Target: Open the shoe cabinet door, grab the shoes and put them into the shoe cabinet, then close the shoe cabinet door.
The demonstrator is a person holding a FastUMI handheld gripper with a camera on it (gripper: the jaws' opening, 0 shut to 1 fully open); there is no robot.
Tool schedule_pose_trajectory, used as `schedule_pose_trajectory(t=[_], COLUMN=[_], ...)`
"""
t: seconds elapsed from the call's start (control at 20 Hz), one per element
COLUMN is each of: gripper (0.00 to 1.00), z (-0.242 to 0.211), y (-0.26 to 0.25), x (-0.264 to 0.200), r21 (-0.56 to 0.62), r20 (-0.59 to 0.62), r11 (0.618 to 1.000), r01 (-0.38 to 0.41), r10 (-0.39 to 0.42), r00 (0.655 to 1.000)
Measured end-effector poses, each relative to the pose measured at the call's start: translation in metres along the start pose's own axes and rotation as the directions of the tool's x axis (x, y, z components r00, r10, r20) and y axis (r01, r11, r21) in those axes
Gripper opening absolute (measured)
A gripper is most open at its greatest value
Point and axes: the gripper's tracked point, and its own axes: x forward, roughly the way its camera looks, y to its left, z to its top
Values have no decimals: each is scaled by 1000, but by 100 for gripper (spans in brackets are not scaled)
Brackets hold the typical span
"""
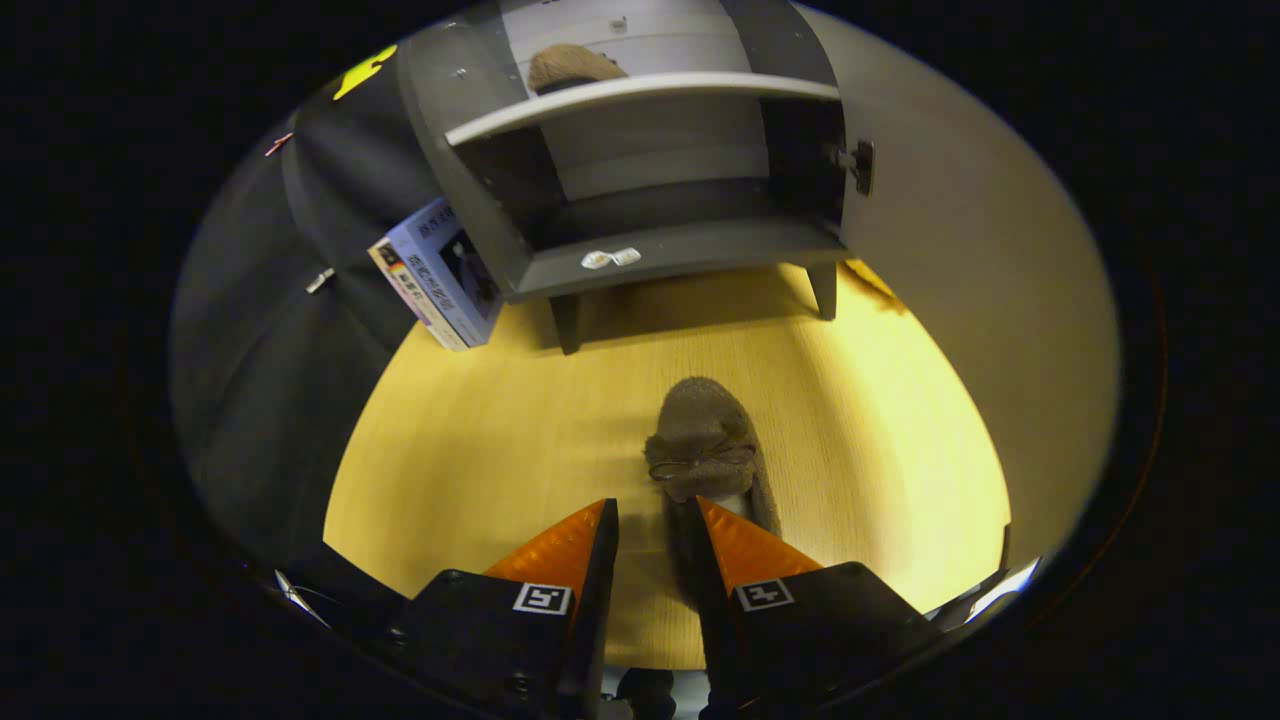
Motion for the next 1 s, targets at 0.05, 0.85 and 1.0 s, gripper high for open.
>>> schedule_pose_trajectory(t=[0.05, 0.85, 1.0], gripper=[45, 30, 13], z=[-7, 6, 10], y=[-4, -16, -16], x=[12, 106, 114], r21=[4, -41, -87], r20=[-21, 81, 71], r11=[1000, 997, 993], r01=[15, 61, 82], r10=[-15, -58, -76], r00=[1000, 995, 995])
